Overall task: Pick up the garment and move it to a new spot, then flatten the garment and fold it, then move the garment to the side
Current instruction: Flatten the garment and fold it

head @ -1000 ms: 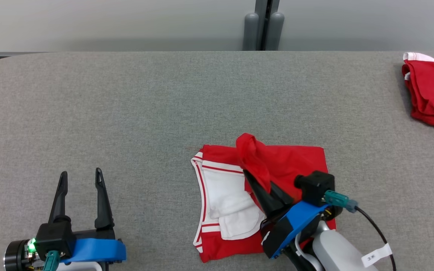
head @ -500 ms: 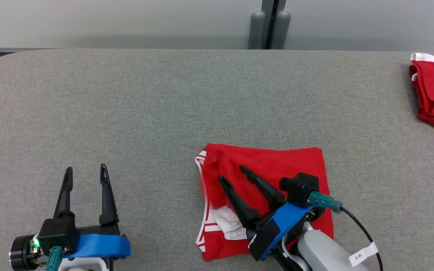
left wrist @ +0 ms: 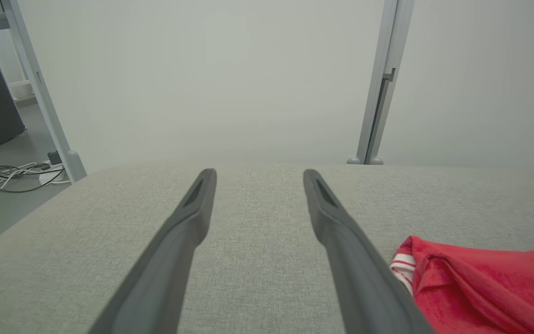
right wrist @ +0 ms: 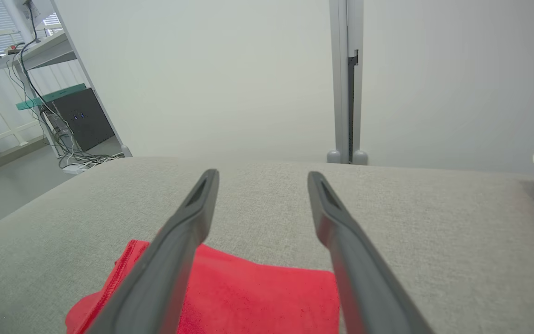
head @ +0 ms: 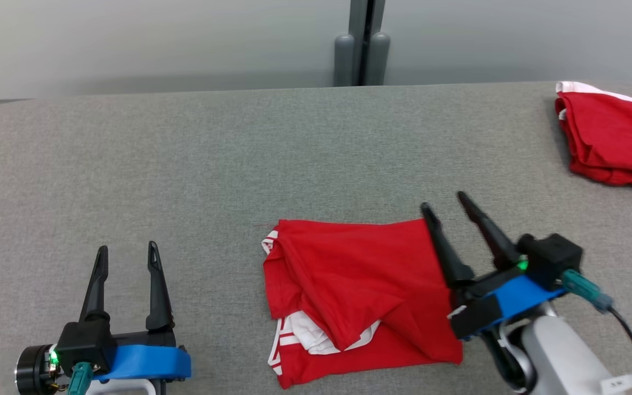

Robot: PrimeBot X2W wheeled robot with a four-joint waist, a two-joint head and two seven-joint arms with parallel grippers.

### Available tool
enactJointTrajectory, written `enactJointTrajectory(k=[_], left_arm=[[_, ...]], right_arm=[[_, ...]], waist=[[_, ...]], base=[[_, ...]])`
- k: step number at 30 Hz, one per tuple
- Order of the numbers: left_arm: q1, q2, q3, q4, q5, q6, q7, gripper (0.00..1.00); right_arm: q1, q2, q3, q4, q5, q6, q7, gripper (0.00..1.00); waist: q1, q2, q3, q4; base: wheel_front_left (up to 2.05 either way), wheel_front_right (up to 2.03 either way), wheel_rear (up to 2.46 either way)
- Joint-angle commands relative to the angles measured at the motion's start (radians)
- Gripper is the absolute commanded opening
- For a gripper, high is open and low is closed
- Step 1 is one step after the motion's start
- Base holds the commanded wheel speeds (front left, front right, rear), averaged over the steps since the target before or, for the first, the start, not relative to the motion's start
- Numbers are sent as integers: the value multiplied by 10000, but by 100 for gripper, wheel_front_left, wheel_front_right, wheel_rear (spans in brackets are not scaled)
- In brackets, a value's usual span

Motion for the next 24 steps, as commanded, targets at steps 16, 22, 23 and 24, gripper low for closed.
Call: enactJointTrajectory(k=[16,22,23,24], left_arm=[[119,-11,19,96,227,-128,-39,100],[249,-11,63,134,262,-121,-39,100],[282,-11,39,136,265,-119,-39,100],[308,-11,10,145,269,-123,-39,100]], right_arm=[[3014,361,-3291,-2071,-1295,2,-50,100],[3431,668,-3394,-2186,-1479,2,-50,100],[3437,697,-3385,-2171,-1500,2,-51,100],[3425,721,-3377,-2150,-1534,2,-51,100]], waist=[[0,0,-437,-416],[0,0,-506,-442],[0,0,-518,-438],[0,0,-540,-429]], base=[[0,0,0],[0,0,0],[0,0,0],[0,0,0]])
